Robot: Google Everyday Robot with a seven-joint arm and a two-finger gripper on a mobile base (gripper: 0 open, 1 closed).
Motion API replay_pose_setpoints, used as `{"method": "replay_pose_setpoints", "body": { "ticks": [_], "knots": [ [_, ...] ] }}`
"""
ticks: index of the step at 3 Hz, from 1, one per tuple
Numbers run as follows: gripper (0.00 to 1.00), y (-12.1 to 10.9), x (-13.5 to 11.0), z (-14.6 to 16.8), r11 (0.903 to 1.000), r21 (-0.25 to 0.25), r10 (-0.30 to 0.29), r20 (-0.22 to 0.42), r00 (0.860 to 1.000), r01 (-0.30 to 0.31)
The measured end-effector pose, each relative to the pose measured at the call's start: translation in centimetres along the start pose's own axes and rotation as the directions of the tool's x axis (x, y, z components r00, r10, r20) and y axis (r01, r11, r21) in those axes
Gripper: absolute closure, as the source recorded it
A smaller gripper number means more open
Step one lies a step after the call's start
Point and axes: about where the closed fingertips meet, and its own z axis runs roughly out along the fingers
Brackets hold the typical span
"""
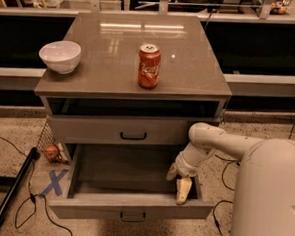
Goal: Open middle drawer
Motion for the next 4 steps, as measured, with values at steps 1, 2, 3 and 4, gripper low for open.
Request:
{"method": "replay_pose_setpoints", "body": {
  "ticks": [1, 2, 3, 4],
  "knots": [
    [0.72, 0.01, -0.10, -0.18, 1.0000, 0.003, 0.000, 0.000, 1.000, 0.000],
    [0.96, 0.01, -0.11, -0.21, 1.0000, 0.003, 0.000, 0.000, 1.000, 0.000],
    [0.00, 0.03, -0.13, -0.26, 1.0000, 0.003, 0.000, -0.001, 1.000, 0.000],
    [0.00, 0.03, -0.13, -0.26, 1.0000, 0.003, 0.000, -0.001, 1.000, 0.000]
  ]
}}
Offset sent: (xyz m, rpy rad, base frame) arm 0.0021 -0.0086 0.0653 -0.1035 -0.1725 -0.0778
